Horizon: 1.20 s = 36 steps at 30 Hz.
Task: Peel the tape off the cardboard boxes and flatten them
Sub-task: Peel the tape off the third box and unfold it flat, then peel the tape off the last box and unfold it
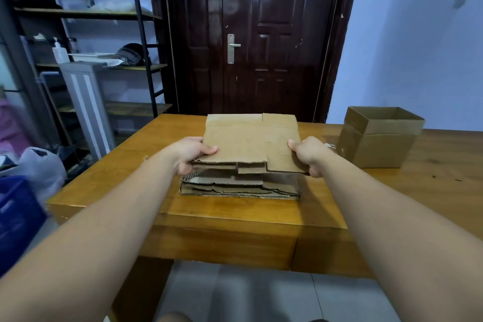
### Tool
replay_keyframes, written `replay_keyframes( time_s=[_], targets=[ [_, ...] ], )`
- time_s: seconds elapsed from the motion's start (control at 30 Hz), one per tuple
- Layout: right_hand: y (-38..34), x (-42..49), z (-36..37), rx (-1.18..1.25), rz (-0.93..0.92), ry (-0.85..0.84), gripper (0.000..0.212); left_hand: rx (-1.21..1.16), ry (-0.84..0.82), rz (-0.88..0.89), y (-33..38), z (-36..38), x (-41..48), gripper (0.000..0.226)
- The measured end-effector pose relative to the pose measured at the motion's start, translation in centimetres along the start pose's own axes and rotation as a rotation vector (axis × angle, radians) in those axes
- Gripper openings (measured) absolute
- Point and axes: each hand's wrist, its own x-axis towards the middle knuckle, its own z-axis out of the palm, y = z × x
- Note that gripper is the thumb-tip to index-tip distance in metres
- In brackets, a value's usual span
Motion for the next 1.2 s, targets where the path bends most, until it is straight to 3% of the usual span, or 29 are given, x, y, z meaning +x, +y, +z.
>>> replay_keyframes(
  time_s=[0.13,0.23,0.3,0.43,0.53,0.77,1.03,1.2],
  targets=[
    [0.5,-0.2,1.5,-0.207,-0.102,0.044,0.053,0.024,0.154,0.035,-0.9,0.5,0.7,0.026],
    [1.2,-0.8,2.4,-0.362,-0.178,0.056,0.052,0.283,0.314,0.109,-2.1,0.6,1.6,0.054],
    [2.2,-0.8,3.1,-0.505,-0.213,0.031,0.048,0.504,0.398,0.15,-2.8,0.6,2.1,0.052],
    [3.4,-0.8,4.0,-0.665,-0.209,-0.05,0.065,0.967,0.438,0.182,-5.2,1.2,2.9,0.034],
    [3.0,-1.1,4.3,-0.788,-0.169,-0.075,0.073,1.078,0.505,0.184,-6.8,2.1,2.8,0.042],
    [4.7,-2.7,6.4,-0.953,-0.255,0.169,0.062,1.289,0.505,0.136,-6.5,3.0,2.1,0.044],
    [5.7,-2.2,6.2,-0.732,-0.244,0.064,0.062,1.848,0.53,0.093,-5.5,4.8,2.2,0.039],
    [5.9,-2.1,6.2,-0.69,-0.235,0.071,0.061,2.073,0.433,0.104,-5.0,6.6,1.8,0.037]
  ],
)
